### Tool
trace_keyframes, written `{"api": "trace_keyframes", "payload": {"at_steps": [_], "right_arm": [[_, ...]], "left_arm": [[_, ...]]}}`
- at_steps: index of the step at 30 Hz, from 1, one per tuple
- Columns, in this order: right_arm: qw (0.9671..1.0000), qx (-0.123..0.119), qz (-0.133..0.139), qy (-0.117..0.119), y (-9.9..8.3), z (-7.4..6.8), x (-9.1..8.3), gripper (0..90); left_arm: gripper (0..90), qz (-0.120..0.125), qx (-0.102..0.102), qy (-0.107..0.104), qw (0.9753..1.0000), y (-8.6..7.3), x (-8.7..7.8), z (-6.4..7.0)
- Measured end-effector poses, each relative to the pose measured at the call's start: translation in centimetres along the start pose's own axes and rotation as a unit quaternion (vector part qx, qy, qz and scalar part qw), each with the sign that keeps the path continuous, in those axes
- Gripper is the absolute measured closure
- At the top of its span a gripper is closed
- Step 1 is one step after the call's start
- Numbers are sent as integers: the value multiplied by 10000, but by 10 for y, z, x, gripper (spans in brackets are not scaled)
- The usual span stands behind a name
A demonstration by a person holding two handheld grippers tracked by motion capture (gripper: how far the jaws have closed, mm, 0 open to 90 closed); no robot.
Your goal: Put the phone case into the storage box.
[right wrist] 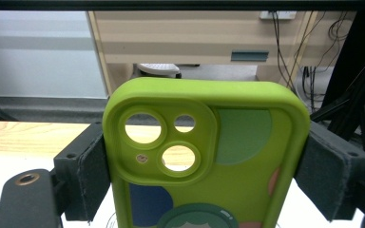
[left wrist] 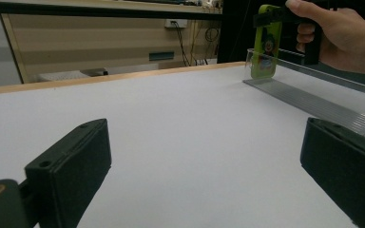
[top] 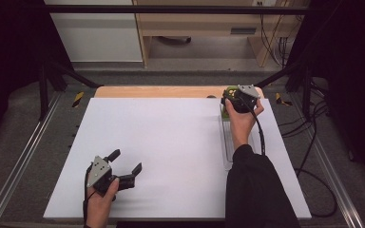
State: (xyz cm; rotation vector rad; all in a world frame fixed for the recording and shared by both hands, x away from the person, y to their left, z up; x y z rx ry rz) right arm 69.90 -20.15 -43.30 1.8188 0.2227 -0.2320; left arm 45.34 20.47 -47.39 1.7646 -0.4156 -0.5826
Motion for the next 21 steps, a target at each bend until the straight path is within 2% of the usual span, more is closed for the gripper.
{"api": "trace_keyframes", "payload": {"at_steps": [21], "right_arm": [[10000,-63,-44,2,-4,-2,4,158]], "left_arm": [[27,6,3,-10,10000,1,0,1]]}}
Point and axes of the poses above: each handheld gripper's, and its own axes: x roughly forward along the jaws, y roughly out of its top, z roughly to its right, the point moved 5 cm from there along x, roughly forward along the jaws, and after that the axes turned 15 degrees about x, right-handed, at the moved point
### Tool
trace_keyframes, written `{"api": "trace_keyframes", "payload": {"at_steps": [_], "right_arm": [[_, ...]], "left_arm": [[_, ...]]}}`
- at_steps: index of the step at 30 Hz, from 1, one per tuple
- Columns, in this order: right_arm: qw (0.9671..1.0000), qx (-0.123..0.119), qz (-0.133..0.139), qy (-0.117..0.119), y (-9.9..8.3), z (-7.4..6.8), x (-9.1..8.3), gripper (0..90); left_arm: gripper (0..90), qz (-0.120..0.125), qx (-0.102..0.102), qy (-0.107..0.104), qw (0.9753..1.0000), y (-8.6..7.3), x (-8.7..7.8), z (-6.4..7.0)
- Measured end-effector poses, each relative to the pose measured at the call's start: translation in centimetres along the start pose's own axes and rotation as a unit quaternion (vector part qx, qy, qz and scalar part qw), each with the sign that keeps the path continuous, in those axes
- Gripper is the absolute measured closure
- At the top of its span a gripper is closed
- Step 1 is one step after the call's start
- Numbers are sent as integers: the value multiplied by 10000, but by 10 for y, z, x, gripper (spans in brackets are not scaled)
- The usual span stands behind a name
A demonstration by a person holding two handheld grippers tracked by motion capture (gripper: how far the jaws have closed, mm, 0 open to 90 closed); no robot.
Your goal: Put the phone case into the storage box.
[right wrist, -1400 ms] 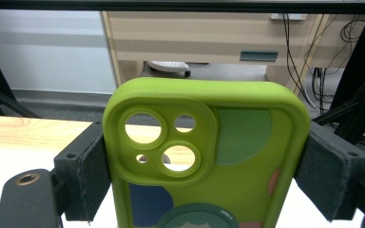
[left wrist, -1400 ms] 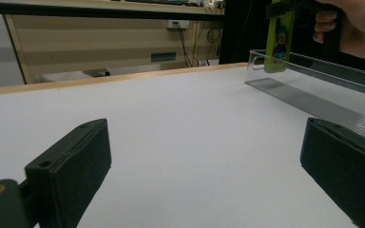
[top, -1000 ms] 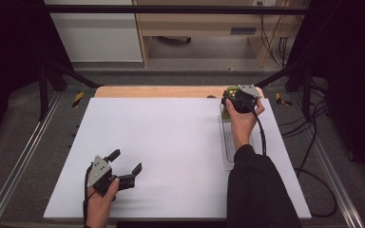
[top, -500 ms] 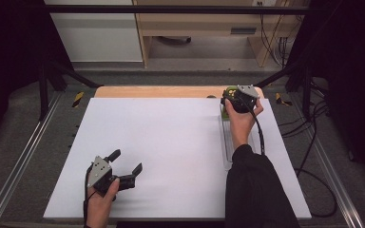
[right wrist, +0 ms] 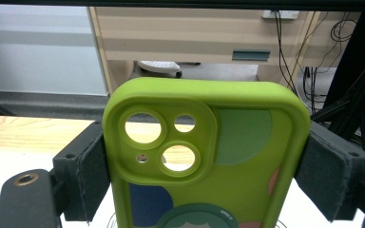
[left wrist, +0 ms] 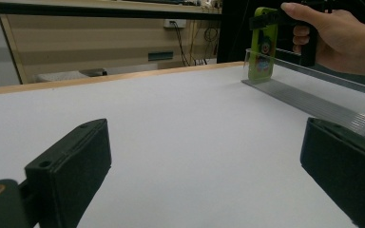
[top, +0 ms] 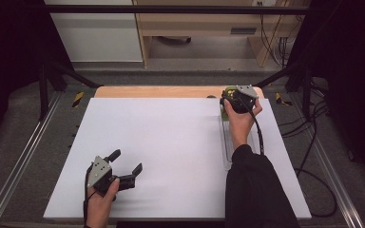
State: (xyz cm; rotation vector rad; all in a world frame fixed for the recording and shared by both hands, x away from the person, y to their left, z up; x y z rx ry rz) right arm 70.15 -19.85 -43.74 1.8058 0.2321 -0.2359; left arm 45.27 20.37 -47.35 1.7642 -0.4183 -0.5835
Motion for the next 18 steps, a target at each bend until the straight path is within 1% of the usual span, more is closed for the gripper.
{"api": "trace_keyframes", "payload": {"at_steps": [9,13,18], "right_arm": [[9999,-84,81,-14,-2,-2,3,155],[9999,-68,116,-33,-2,-2,4,154],[9998,-117,132,-32,-3,-4,4,154]], "left_arm": [[27,-12,10,10,10000,0,0,0],[27,-13,14,11,10000,0,0,0],[27,-8,16,14,10000,0,0,0]]}}
Point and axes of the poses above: each handheld gripper's, and its own axes: x roughly forward along the jaws, y roughly out of its top, z roughly to its right, the point moved 5 cm from there along x, roughly forward along the jaws, and after that the axes turned 15 degrees about x, right-handed, at the moved point
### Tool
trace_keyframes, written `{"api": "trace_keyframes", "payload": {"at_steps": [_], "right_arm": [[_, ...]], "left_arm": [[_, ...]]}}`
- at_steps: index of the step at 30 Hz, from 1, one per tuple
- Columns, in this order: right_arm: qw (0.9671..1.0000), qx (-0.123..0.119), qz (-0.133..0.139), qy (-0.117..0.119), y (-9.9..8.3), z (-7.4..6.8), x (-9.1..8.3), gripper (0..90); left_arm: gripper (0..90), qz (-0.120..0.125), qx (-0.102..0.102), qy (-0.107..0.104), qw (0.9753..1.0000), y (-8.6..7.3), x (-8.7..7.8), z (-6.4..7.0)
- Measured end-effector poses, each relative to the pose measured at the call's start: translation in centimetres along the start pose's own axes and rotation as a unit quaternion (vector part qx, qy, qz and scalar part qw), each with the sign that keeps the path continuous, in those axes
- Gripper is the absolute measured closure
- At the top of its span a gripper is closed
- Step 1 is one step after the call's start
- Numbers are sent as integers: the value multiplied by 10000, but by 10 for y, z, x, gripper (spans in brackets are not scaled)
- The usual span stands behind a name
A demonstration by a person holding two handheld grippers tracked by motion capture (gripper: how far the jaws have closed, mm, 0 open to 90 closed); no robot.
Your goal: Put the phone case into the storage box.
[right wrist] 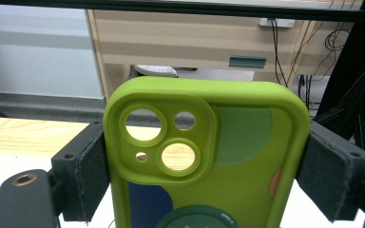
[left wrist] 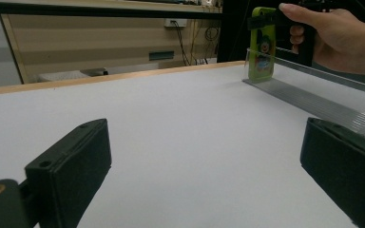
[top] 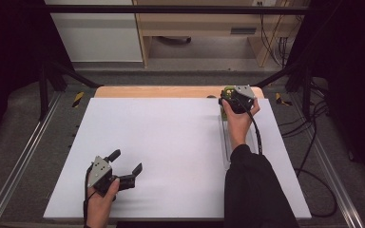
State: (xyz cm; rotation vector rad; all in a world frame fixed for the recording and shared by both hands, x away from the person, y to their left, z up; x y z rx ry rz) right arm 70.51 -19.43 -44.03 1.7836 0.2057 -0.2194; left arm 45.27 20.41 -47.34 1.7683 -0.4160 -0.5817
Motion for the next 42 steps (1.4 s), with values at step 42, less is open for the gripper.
{"api": "trace_keyframes", "payload": {"at_steps": [42], "right_arm": [[9999,-126,-28,6,-2,0,2,138]], "left_arm": [[27,-23,1,19,10000,0,0,-1]]}}
Point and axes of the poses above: each handheld gripper's, and its own axes: x roughly forward along the jaws, y roughly out of its top, z roughly to its right, the point moved 5 cm from there along x, roughly forward along the jaws, and after that the axes turned 15 degrees about x, right-handed, at the moved point
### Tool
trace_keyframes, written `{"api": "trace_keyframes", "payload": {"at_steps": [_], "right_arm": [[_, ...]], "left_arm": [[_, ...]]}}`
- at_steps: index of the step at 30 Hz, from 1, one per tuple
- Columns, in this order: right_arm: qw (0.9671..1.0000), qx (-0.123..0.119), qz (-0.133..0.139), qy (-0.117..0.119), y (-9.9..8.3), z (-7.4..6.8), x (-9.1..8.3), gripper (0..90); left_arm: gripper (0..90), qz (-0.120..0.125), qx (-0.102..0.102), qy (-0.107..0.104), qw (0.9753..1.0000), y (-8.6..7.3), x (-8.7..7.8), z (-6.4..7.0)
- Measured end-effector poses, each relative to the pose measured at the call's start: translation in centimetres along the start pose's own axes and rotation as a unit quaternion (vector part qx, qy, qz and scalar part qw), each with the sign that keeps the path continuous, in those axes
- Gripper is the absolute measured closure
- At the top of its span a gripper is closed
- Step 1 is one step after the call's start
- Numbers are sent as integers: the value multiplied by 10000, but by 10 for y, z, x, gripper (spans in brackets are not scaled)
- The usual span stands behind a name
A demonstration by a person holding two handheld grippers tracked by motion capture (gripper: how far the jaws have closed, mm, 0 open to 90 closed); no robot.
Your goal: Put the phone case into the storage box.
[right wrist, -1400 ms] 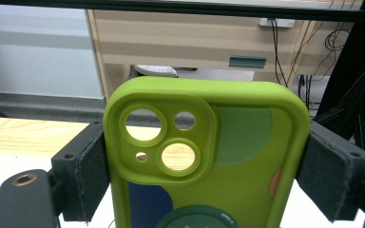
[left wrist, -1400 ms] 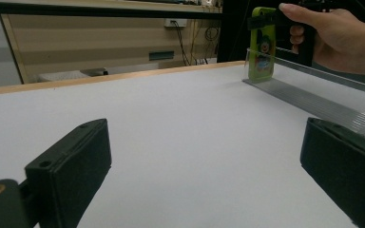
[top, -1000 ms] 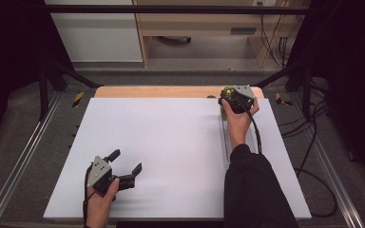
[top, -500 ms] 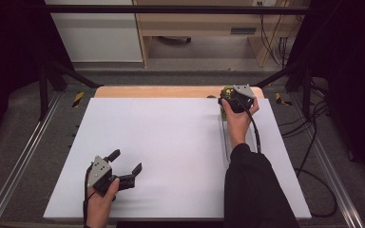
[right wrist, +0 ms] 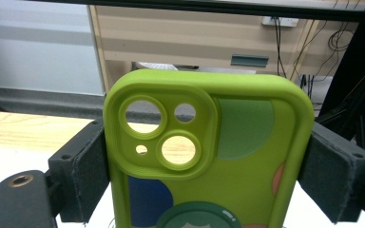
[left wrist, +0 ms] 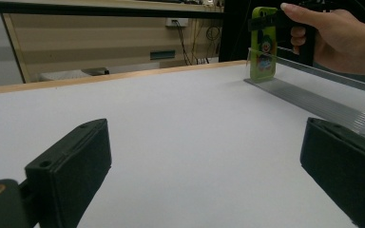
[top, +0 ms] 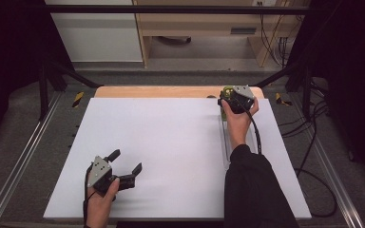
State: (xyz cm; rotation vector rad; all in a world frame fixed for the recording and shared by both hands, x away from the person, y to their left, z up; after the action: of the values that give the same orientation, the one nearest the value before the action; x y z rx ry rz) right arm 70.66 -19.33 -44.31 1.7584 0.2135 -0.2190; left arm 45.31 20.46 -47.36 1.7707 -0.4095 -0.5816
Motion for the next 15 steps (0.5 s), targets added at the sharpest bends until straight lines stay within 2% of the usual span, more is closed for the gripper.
{"api": "trace_keyframes", "payload": {"at_steps": [15], "right_arm": [[10000,48,-84,-4,1,2,-3,44]], "left_arm": [[27,-7,-3,-6,10000,0,0,0]]}}
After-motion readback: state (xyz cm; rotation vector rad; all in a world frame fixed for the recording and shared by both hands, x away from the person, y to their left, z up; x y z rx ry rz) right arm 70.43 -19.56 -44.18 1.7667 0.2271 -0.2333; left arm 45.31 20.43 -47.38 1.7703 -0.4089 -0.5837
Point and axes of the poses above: each handheld gripper's, and its own axes: x roughly forward along the jaws, y roughly out of its top, z roughly to its right, the point moved 5 cm from there along x, roughly forward along the jaws, and after that the axes turned 15 degrees about x, right-handed, at the moved point
